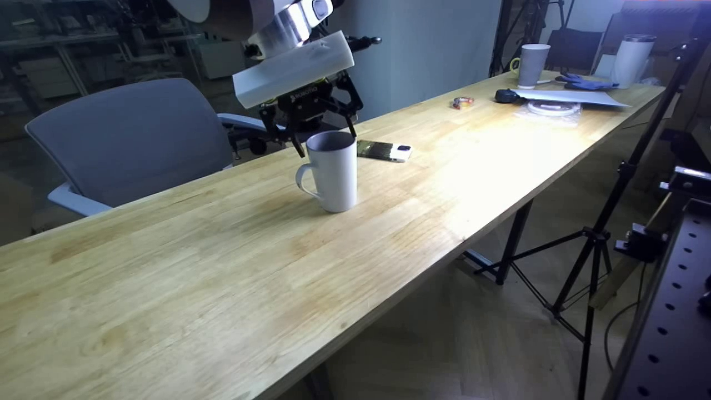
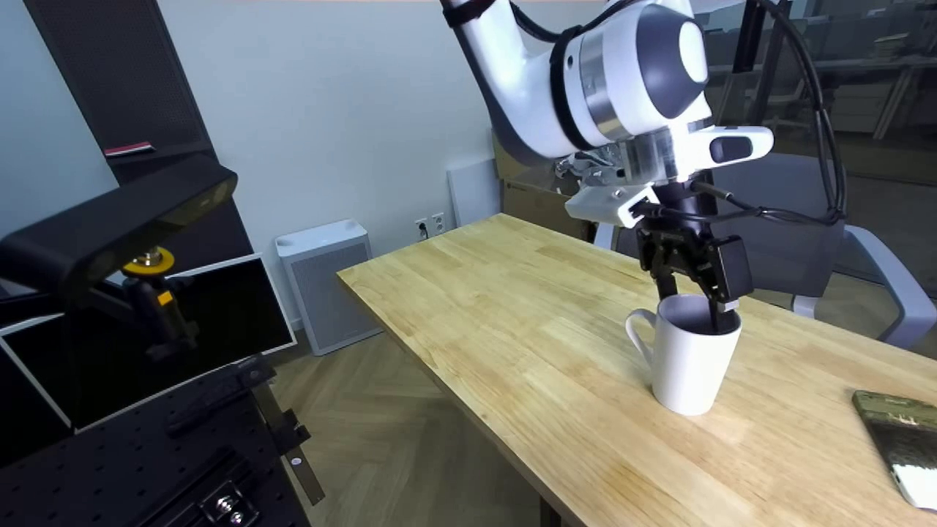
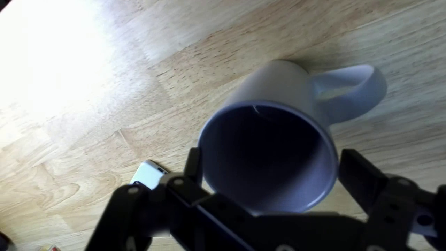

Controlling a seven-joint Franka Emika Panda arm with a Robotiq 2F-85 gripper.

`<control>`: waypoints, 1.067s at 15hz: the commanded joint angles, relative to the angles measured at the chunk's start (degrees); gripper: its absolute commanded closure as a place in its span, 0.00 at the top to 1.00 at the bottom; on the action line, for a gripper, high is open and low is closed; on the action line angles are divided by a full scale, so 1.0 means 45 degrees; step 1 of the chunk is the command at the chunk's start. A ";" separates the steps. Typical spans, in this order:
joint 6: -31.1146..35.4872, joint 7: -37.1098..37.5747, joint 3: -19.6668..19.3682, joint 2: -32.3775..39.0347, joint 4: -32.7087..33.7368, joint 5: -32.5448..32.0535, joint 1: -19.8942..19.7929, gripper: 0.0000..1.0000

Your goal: Move the mug to the left.

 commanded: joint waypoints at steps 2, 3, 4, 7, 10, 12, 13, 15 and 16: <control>-0.0502 0.1000 -0.0023 -0.0708 -0.0127 -0.0754 -0.0181 1.00; -0.0472 0.1083 -0.0006 -0.0867 -0.0176 -0.0822 -0.0246 1.00; -0.0483 0.1131 0.0027 -0.1011 -0.0213 -0.0838 -0.0312 1.00; -0.0498 0.1167 0.0105 -0.1506 -0.0357 -0.0962 -0.0549 1.00; -0.0725 0.1255 0.0206 -0.1793 -0.0352 -0.1068 -0.0792 1.00; -0.0815 0.1352 0.0252 -0.1967 -0.0393 -0.1217 -0.0928 1.00; -0.0870 0.1379 0.0306 -0.2068 -0.0416 -0.1262 -0.1037 1.00; -0.0944 0.1386 0.0380 -0.2271 -0.0513 -0.1299 -0.1225 1.00; -0.0919 0.1413 0.0394 -0.2346 -0.0565 -0.1333 -0.1300 1.00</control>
